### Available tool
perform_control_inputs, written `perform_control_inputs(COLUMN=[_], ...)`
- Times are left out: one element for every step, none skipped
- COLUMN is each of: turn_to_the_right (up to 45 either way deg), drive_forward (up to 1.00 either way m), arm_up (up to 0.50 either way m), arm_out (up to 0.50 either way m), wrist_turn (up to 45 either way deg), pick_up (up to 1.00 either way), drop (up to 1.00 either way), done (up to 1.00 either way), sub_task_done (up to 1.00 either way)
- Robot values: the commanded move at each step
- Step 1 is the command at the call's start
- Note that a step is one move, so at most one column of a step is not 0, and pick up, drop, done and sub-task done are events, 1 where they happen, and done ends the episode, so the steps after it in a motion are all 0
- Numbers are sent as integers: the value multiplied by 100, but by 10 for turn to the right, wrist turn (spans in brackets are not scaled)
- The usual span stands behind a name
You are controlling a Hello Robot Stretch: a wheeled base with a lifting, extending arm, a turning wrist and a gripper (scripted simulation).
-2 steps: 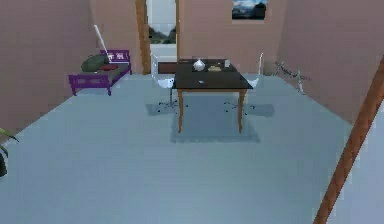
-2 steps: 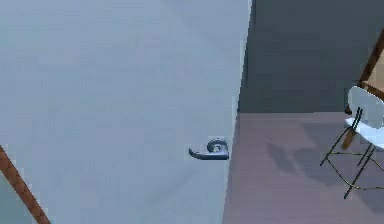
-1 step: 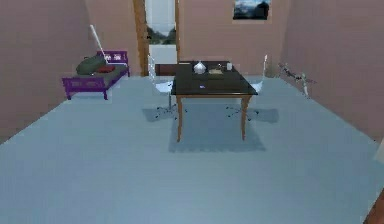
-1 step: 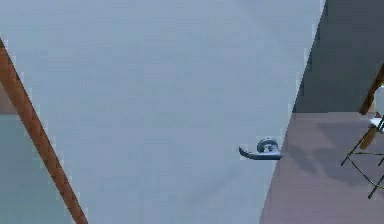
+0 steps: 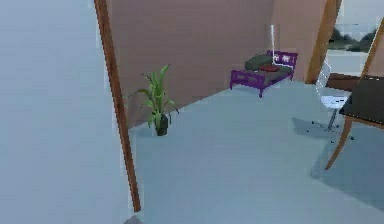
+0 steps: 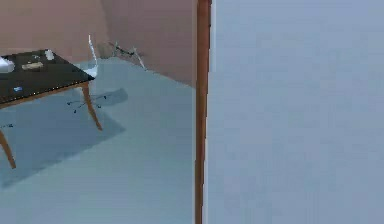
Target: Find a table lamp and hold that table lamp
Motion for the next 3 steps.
perform_control_inputs(turn_to_the_right=[-450, -450, -360], drive_forward=[0, 0, 0], arm_up=[0, 0, 0], arm_out=[0, 0, 0], wrist_turn=[0, 0, 0], pick_up=[0, 0, 0], drop=[0, 0, 0], done=[0, 0, 0], sub_task_done=[0, 0, 0])
